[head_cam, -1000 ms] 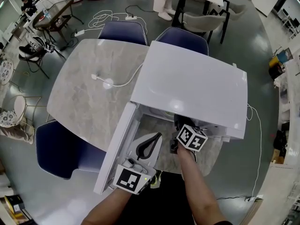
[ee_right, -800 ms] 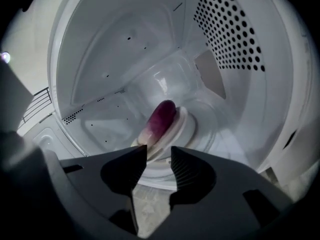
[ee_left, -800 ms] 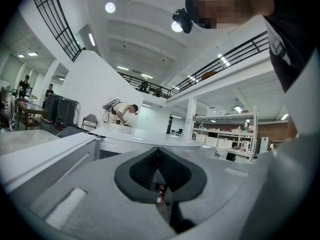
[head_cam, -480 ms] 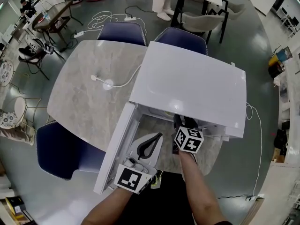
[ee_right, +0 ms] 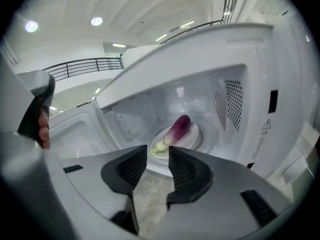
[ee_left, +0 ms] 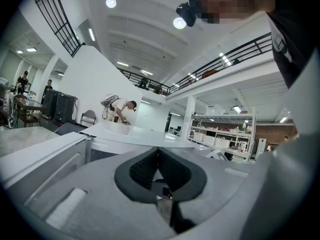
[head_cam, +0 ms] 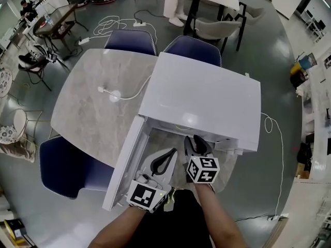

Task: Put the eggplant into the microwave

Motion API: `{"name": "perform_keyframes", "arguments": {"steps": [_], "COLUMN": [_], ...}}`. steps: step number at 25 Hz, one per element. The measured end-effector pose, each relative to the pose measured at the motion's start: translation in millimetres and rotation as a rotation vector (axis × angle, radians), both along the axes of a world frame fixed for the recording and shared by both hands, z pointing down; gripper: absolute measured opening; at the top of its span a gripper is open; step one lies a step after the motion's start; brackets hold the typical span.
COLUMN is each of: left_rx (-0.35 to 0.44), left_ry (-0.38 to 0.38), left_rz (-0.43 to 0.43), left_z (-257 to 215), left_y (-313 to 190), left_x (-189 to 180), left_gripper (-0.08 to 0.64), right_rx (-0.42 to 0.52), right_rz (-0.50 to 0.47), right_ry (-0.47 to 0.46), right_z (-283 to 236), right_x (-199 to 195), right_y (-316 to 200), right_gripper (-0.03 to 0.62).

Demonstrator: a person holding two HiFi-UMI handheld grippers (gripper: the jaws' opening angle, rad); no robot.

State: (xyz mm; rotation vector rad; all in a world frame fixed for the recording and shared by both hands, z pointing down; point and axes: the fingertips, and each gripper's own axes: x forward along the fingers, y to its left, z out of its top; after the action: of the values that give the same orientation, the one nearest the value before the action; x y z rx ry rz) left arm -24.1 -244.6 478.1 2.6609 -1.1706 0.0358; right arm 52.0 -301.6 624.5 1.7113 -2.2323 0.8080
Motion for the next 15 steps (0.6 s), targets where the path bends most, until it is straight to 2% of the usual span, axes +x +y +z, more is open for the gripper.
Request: {"name": "perform_keyframes", "arguments": {"steps": [5,13,15], "left_rx": [-0.013,0.006,0.025], "left_ry": [0.010,0.029,0.031], "left_rz": [-0.011,-0.011,-0.004], "left_z": [-14.8,-62.1,-76.3], "left_y": [2.7,12.9,15.8], "left_x": [7.1,20.4,24.1], "left_gripper": [0.009,0.009,0.009], "right_rx": [0.057,0.187,0.214], "right_rz": [-0.080,-0.128,-0.143], "right_ry": [-0.027,-0.056,-0.068], "right_z": [-52.4,-153.6,-177.2], "right_x": [-8.5,-4.7,-3.4], "right_y": [19.6,36.0,38.7], "right_gripper": [0.088,0.003,0.003]}}
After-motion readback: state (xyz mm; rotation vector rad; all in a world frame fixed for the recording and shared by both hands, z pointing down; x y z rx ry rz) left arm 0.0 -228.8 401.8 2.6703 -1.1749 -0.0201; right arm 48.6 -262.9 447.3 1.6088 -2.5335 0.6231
